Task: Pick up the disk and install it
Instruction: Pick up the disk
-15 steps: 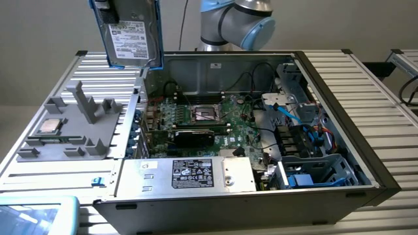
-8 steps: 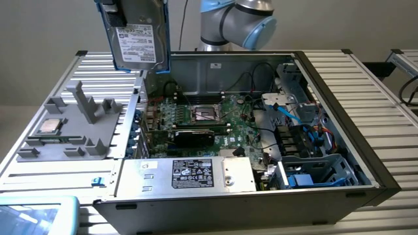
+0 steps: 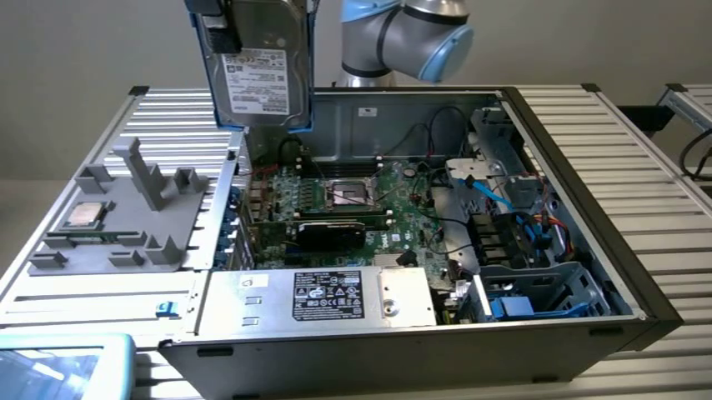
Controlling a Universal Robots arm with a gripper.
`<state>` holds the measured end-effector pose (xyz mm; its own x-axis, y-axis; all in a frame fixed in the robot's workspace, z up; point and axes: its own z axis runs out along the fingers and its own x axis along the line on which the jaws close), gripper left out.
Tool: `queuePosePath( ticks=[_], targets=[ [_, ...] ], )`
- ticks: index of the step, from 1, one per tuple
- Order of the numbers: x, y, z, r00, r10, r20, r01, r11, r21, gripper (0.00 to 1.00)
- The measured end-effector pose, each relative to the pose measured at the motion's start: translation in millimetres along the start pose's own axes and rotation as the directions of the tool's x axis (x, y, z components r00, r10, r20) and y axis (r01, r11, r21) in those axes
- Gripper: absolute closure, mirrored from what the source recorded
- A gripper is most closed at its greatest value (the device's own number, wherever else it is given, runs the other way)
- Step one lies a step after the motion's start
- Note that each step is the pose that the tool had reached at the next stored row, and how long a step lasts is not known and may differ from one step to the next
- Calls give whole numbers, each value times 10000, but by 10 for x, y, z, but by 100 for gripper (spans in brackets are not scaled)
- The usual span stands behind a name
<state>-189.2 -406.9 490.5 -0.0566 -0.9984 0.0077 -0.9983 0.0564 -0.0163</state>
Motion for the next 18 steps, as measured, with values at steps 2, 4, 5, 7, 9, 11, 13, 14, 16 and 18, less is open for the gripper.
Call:
queuePosePath(
  ticks=[2,4,5,7,9,11,13,14,16,18],
  targets=[
    [34,-74,1,10000,1,6,-1,10000,-1,63],
    [65,-154,2,10000,1,13,-1,10000,-1,63],
    [81,-192,3,10000,2,16,-2,10000,-2,63],
    [110,-270,5,10000,1,21,-1,10000,-1,63],
    [137,-345,6,10000,1,22,-1,10000,-2,63],
    [167,-405,7,10000,1,21,-1,10000,-1,63],
    [200,-462,8,10000,1,21,-1,10000,-2,63],
    [216,-489,8,10000,1,21,-1,10000,-1,63],
    [247,-543,7,10000,2,20,-2,10000,-2,63],
    [274,-596,4,10000,1,20,-1,10000,-1,63]
  ],
)
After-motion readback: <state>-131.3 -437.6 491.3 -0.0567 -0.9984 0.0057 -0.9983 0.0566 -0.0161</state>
